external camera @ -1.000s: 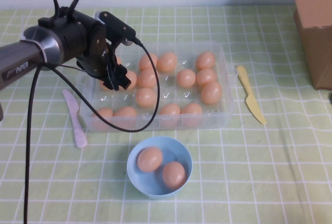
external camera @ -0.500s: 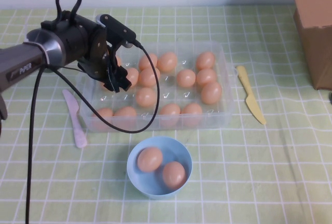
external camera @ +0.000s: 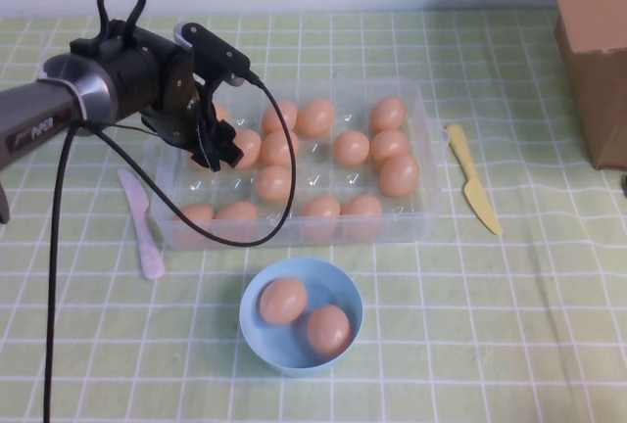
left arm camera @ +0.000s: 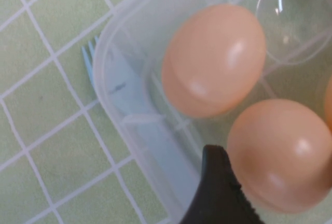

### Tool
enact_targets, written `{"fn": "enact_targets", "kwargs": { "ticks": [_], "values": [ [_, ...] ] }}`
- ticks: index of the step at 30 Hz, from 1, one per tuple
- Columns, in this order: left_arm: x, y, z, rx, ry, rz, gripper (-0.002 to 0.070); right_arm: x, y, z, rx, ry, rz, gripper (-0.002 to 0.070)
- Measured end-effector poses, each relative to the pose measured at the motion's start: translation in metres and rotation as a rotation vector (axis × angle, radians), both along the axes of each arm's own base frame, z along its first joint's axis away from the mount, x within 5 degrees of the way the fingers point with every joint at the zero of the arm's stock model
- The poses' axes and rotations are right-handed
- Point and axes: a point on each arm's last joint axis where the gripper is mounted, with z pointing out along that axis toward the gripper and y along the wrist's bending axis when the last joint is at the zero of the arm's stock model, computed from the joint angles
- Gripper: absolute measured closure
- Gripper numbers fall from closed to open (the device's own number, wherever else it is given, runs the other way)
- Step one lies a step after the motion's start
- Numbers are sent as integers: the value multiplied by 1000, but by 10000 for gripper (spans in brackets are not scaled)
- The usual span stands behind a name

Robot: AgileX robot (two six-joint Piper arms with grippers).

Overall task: Take an egg out of the egg box
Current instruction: Pick up the egg from the plastic box

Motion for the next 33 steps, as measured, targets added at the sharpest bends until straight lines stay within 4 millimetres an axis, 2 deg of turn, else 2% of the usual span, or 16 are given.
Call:
{"fn": "enact_targets", "kwargs": {
  "ticks": [9, 15, 33],
  "values": [
    [1, -1, 1, -11, -14, -3, 265, 0, 0, 0, 0, 0, 0, 694],
    [3, -2, -9, -4, 3, -4, 265, 0, 0, 0, 0, 0, 0, 694],
    [6, -3, -17, -6, 3, -9, 266, 0, 0, 0, 0, 0, 0, 694]
  ]
}}
